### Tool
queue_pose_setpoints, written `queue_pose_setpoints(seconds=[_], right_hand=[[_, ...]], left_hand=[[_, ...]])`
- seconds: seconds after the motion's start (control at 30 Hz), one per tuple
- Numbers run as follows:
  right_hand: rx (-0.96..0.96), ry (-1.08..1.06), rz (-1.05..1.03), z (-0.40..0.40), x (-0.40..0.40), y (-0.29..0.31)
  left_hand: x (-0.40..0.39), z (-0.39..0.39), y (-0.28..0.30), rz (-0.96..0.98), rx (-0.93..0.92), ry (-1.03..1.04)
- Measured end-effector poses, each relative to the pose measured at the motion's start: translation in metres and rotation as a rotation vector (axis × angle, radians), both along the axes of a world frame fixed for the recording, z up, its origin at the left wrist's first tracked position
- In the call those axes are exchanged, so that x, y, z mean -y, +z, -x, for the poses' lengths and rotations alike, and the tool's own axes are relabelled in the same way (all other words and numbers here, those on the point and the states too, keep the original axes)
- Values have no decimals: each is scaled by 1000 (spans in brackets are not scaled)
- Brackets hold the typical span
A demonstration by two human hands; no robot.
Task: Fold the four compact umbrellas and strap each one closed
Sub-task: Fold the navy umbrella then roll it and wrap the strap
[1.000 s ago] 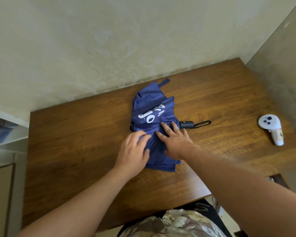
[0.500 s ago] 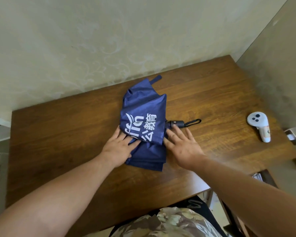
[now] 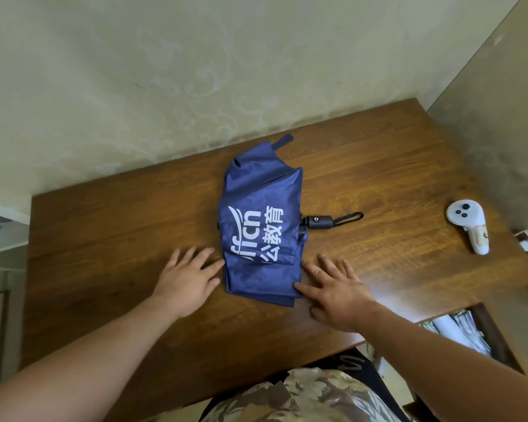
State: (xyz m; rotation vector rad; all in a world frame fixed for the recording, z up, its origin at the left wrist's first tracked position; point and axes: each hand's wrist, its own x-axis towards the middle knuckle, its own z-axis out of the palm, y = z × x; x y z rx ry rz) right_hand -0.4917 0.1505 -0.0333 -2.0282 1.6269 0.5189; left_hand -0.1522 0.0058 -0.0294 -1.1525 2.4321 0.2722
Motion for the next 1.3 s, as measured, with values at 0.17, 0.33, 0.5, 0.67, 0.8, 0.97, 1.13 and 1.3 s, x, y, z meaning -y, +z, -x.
queue_pose_setpoints(seconds=[0.17, 0.33, 0.5, 0.67, 0.8, 0.97, 1.13, 1.3], right_hand=[[89, -55, 364, -25, -7, -8], [110, -1, 218, -29, -21, -20], [271, -253, 32, -22, -4, -4], [443, -792, 61, -27, 43, 21], [536, -929, -64, -31, 65, 24], [741, -1106, 17, -33, 75, 33], [1033, -1262, 203, -21, 109, 73], [1132, -1254, 251, -10, 136, 101]], left_hand=[[-48, 39, -6, 136, -493, -97], [-64, 19, -20, -109, -283, -174], [-41, 20, -1, -234, -522, 369], [8, 67, 20, -347, -839, 1126], [19, 81, 21, -470, -893, 1296], [37, 89, 46, -463, -1039, 1334], [56, 92, 72, -468, -1087, 1314], [60, 94, 74, -497, -1071, 1313]])
